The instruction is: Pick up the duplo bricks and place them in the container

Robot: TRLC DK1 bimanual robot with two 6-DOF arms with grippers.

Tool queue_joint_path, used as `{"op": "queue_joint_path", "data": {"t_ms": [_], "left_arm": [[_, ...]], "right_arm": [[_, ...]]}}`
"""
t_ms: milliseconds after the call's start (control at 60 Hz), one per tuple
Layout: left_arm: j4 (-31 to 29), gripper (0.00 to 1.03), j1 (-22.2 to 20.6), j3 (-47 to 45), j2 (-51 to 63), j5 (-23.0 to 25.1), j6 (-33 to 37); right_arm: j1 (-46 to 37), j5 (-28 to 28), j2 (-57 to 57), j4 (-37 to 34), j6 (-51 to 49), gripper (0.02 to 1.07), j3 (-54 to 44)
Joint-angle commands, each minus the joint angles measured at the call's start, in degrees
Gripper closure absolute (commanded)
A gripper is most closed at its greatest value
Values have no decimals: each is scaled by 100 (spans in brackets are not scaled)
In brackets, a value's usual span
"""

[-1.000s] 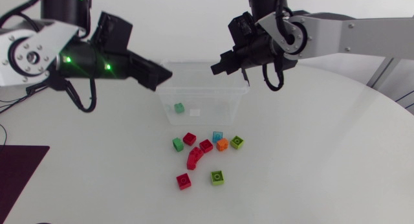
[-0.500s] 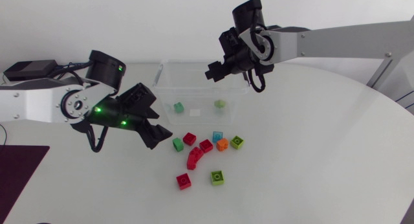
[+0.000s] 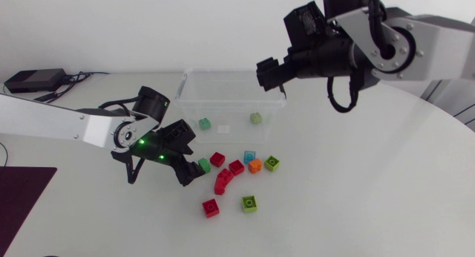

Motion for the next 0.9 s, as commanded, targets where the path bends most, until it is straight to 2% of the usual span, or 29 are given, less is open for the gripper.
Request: {"op": "queue_joint_path", "data": {"t_ms": [0, 233, 367, 517, 583, 633, 667, 883], "left_arm": [[99, 9, -56, -99, 227, 56, 164], [548, 9, -100, -29, 622, 56, 173], [679, 13, -109, 32, 851, 56, 173], [767, 31, -170, 85, 1027, 56, 129], [838, 43, -188, 112, 1062, 56, 85], [864, 62, -188, 129, 1088, 65, -3], [890, 70, -170, 138, 1088, 109, -29], [882, 76, -38, 6, 851, 206, -47]], "right_arm": [[75, -25, -253, 123, 4, 12, -622], [146, -174, -667, 633, 4, 12, -2054], [163, -236, -667, 896, 4, 12, -2634], [110, -323, -324, 1230, -190, 12, -2986], [49, -403, -60, 1415, -260, 12, -3030], [31, -420, 186, 1538, -330, 12, -3030], [31, -420, 353, 1643, -366, 12, -3030], [-180, -420, 1302, 2083, -620, 13, -2828]]}}
